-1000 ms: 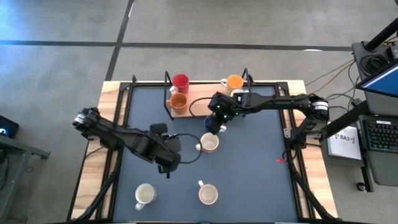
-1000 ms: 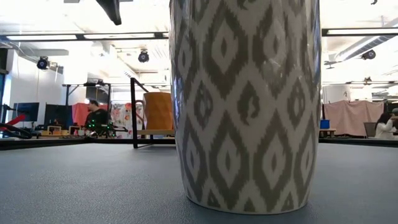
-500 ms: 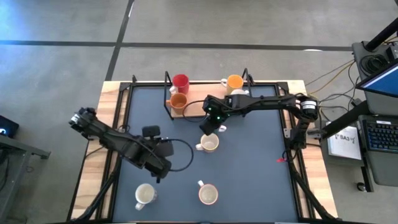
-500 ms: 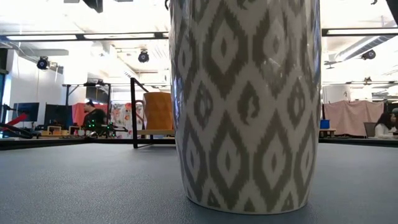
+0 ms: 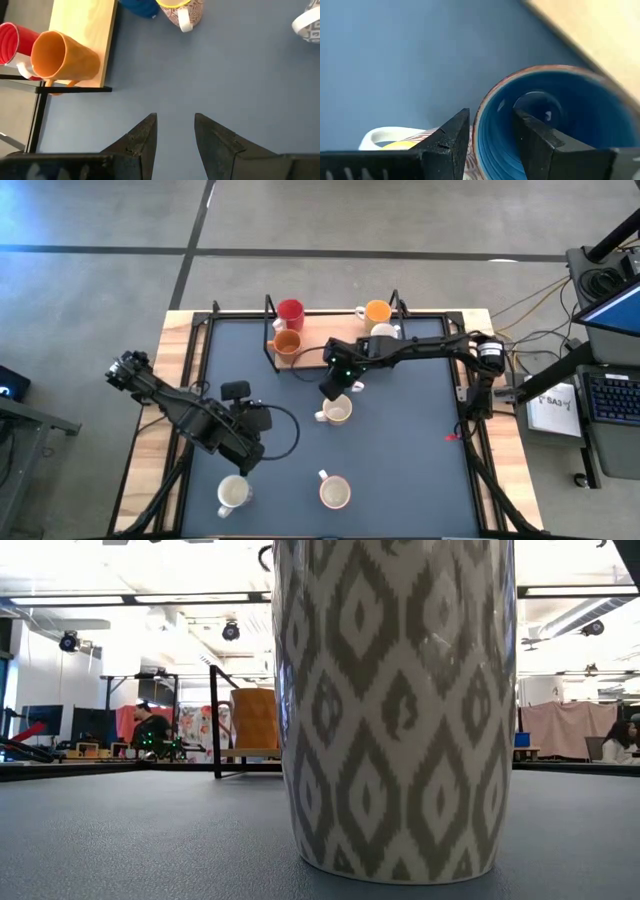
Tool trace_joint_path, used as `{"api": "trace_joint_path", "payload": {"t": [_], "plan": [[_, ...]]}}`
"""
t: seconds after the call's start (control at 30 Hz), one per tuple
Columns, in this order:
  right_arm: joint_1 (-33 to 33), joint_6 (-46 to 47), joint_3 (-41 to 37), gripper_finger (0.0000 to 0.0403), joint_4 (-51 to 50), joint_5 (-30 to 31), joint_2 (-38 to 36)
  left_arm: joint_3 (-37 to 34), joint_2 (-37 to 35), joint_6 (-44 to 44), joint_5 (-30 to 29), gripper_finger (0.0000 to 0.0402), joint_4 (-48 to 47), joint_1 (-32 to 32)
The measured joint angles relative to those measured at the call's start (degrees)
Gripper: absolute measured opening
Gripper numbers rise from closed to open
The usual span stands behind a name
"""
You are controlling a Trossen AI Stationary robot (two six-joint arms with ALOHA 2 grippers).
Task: Place coffee mugs
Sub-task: Put the blue cup on the shelf
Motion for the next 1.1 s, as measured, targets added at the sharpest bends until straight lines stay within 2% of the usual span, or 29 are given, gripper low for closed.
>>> {"api": "trace_joint_path", "payload": {"t": [0.33, 0.43, 0.53, 0.63, 0.77, 0.93, 1.1], "plan": [[-0.04, -3.5, 0.0, 0.0121, -0.08, -0.28, 2.76, -0.02, -0.02, 0.07, -0.39, 0.0113, -1.14, -0.02], [-0.04, -5.82, 0.0, 0.0086, -0.14, -0.36, 2.72, -0.02, -0.02, 0.2, -1.55, 0.0113, -1.5, -0.02], [-0.04, -8.07, 0.03, 0.0034, -1.16, -0.47, 2.64, -0.02, -0.09, 0.22, -1.66, 0.0113, -1.54, 0.0], [-0.04, -12.41, 0.13, 0.0018, -3.18, -1.28, 2.38, -0.02, -0.27, 0.16, -1.67, 0.0113, -1.56, -0.02], [0.39, -22.45, 0.52, 0.0016, -6.07, -4.52, 2.17, -0.02, -0.77, 0.02, -2.78, 0.0113, -1.67, 0.0], [1.9, -41.25, 2.87, 0.0014, -13.08, -5.03, 2.06, -0.02, -0.98, -0.2, -4.48, 0.0114, -1.69, 0.0], [2.66, -54.92, 3.5, 0.0014, -17.05, -4.83, 1.93, -0.02, -1.01, -0.56, -4.63, 0.0114, -1.67, 0.0]]}}
